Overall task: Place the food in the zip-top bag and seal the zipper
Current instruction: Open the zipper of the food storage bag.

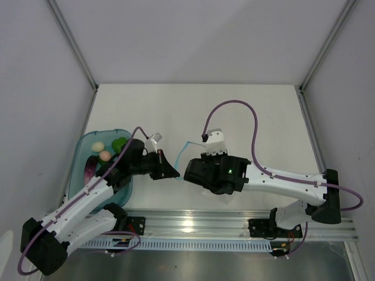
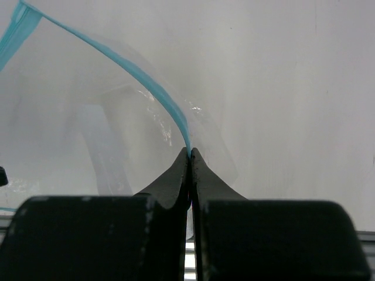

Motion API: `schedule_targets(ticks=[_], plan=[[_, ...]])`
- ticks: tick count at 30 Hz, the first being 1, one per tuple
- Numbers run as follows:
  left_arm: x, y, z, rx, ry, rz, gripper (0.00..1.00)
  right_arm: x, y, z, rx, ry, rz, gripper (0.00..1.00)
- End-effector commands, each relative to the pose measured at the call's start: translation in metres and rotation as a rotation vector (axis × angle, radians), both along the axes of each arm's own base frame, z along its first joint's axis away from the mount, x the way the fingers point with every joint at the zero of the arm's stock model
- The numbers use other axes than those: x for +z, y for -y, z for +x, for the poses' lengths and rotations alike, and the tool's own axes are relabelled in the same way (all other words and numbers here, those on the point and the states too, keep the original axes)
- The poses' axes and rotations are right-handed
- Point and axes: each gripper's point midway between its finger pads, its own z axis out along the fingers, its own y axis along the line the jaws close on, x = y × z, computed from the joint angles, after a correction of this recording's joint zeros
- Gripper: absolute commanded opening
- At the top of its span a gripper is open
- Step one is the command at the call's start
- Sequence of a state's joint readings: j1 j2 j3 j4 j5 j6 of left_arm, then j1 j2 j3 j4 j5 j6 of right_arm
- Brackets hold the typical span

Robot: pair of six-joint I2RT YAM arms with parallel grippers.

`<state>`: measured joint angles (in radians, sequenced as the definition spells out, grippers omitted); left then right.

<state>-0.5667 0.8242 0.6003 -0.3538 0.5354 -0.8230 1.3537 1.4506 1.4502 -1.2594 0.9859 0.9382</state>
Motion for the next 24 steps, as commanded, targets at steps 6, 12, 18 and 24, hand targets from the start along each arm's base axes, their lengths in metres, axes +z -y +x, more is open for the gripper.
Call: schedule_targets(ticks=[6, 12, 18, 24], plan=[[0.003, 0.008, 0.013, -0.052, 0.058, 0.034, 0.01, -0.009, -0.008, 0.023, 0.079, -0.054, 0.140, 0.00], [-0.003, 0.010, 0.015, -0.083, 0.061, 0.059, 0.02, -0.011, -0.012, 0.024, 0.070, -0.061, 0.138, 0.00], [0.006, 0.002, 0.024, -0.022, 0.100, 0.097, 0.45, -0.018, -0.018, 0.018, 0.063, -0.078, 0.142, 0.00], [0.024, -0.017, 0.034, 0.088, 0.178, 0.148, 0.88, -0.024, -0.023, 0.025, 0.106, -0.057, 0.080, 0.00]])
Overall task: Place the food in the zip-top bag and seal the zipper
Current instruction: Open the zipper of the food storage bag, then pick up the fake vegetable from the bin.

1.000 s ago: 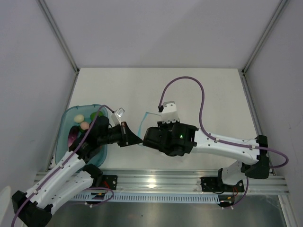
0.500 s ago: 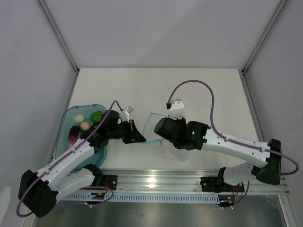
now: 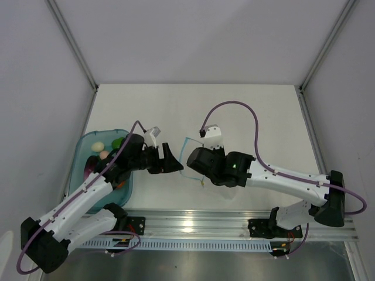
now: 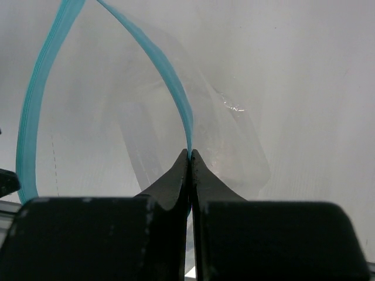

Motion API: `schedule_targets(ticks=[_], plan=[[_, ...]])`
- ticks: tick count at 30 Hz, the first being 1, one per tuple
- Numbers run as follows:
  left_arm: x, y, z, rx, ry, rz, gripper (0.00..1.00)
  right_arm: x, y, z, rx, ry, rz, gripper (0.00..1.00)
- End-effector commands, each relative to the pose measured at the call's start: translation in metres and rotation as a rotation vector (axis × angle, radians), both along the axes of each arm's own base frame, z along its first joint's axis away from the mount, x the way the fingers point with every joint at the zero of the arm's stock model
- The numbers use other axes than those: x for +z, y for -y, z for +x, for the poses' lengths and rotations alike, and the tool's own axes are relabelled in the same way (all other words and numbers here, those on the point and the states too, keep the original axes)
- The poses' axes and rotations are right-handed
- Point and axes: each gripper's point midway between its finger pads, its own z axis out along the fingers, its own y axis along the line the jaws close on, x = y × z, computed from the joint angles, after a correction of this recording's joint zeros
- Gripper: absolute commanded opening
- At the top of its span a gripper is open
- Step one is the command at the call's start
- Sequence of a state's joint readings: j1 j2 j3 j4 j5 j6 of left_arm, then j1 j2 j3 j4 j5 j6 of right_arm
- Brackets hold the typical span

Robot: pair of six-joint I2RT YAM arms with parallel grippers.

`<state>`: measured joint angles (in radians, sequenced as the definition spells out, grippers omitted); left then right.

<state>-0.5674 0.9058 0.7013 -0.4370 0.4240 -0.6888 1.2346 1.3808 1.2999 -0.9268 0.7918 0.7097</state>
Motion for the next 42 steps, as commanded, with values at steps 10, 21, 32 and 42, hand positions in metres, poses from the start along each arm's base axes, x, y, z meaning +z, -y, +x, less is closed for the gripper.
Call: schedule_targets(ticks=[10, 21, 32, 42], plan=[[0.059, -0.101, 0.016, 0.476, 0.220, 0.191, 1.00, -0.031, -0.029, 0.003, 0.098, -0.040, 0.058, 0.00], [0.020, -0.196, 0.030, 0.890, -0.010, 0.329, 0.99, -0.037, -0.014, 0.009, 0.131, -0.054, 0.033, 0.00], [-0.049, -0.221, 0.015, 1.075, -0.351, 0.451, 0.99, -0.014, -0.003, 0.014, 0.153, -0.037, 0.102, 0.00], [-0.070, -0.250, 0.008, 1.242, -0.402, 0.426, 1.00, -0.014, 0.001, 0.012, 0.158, -0.046, 0.126, 0.00]])
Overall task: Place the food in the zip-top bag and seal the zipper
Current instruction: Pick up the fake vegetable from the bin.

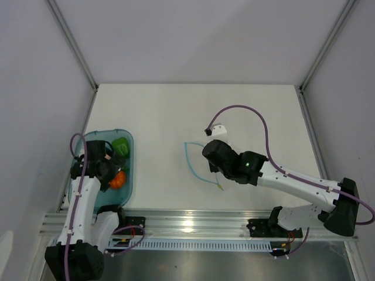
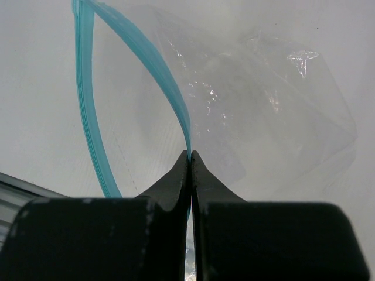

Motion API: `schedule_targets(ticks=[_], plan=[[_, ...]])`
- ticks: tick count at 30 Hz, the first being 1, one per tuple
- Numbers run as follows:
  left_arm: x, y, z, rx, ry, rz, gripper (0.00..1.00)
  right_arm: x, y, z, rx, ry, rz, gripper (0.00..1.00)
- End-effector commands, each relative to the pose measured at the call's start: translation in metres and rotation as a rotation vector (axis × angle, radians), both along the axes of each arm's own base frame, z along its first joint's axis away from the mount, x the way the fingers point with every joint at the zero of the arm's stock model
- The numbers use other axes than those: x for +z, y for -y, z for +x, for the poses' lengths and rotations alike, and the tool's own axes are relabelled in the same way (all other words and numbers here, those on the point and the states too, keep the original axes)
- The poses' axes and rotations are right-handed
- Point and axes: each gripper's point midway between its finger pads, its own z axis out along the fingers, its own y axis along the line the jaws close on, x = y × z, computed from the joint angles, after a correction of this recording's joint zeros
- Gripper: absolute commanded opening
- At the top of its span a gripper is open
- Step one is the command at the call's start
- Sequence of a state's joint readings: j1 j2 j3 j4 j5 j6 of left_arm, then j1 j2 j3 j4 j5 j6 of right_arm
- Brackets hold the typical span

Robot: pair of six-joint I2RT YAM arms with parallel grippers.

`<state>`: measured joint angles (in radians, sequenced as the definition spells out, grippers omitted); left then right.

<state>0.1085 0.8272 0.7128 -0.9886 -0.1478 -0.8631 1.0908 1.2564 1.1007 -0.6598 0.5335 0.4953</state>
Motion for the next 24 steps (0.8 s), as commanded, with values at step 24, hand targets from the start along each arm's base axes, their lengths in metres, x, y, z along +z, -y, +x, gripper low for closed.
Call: schedule_targets(ticks=[24], plan=[[-0.065, -0.022, 0.015, 0.207, -0.167, -0.110, 0.99, 0.003, 0.004, 0.010, 0.009, 0.031, 0.029, 0.00]])
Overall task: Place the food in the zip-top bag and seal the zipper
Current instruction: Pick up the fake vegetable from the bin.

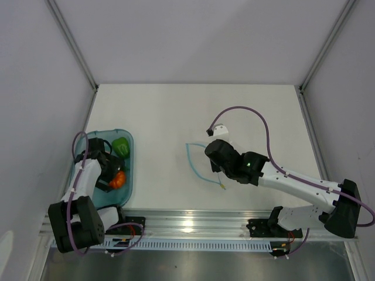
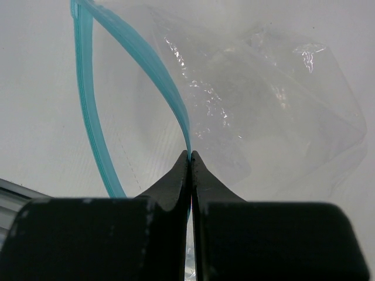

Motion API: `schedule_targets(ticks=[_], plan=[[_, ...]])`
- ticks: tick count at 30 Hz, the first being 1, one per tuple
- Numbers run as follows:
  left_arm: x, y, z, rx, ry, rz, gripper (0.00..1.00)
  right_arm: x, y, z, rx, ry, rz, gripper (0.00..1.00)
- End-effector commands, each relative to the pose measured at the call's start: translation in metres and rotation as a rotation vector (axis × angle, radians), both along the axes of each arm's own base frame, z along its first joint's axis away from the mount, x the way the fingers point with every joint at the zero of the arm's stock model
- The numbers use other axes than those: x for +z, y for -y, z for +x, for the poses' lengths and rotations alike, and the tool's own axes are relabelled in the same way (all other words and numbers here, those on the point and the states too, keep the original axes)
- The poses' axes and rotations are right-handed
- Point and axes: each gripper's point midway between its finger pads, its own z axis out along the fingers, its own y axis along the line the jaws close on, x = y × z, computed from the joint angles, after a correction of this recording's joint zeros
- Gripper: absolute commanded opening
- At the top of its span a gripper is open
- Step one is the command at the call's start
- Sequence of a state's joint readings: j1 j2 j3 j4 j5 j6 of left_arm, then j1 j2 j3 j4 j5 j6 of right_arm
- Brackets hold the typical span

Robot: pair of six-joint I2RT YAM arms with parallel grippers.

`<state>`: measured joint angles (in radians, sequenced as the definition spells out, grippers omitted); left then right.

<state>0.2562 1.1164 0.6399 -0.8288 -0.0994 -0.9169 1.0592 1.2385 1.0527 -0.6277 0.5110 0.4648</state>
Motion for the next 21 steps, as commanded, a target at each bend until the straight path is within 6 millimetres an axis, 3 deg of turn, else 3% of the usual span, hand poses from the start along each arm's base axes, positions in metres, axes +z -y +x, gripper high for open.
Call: schedule_targets(ticks=[1, 6, 13, 15, 16, 19, 21], plan=[[-0.009, -0.002, 0.006, 0.028, 0.002, -0.013, 0.98, 0.012, -0.004, 0.005, 0.007, 0.035, 0.039, 0.00], [-0.018, 0.001, 0.004, 0.018, -0.014, -0.032, 0.90, 0.010, -0.001, 0.006, 0.000, 0.034, 0.038, 0.00], [-0.011, 0.001, 0.005, -0.002, 0.045, -0.018, 0.67, 0.010, -0.002, 0.005, -0.001, 0.026, 0.041, 0.00], [-0.001, 0.001, 0.008, -0.019, 0.077, -0.010, 0.59, 0.013, -0.004, 0.006, -0.001, 0.023, 0.044, 0.00], [0.003, 0.001, 0.008, -0.023, 0.087, -0.008, 0.50, 0.012, -0.004, 0.006, -0.001, 0.018, 0.041, 0.00], [0.026, 0.005, 0.012, -0.053, 0.159, -0.009, 0.34, 0.014, -0.007, 0.006, 0.000, 0.010, 0.041, 0.00], [0.047, 0.003, 0.018, -0.064, 0.220, 0.010, 0.33, 0.015, -0.009, 0.008, -0.001, 0.010, 0.038, 0.00]])
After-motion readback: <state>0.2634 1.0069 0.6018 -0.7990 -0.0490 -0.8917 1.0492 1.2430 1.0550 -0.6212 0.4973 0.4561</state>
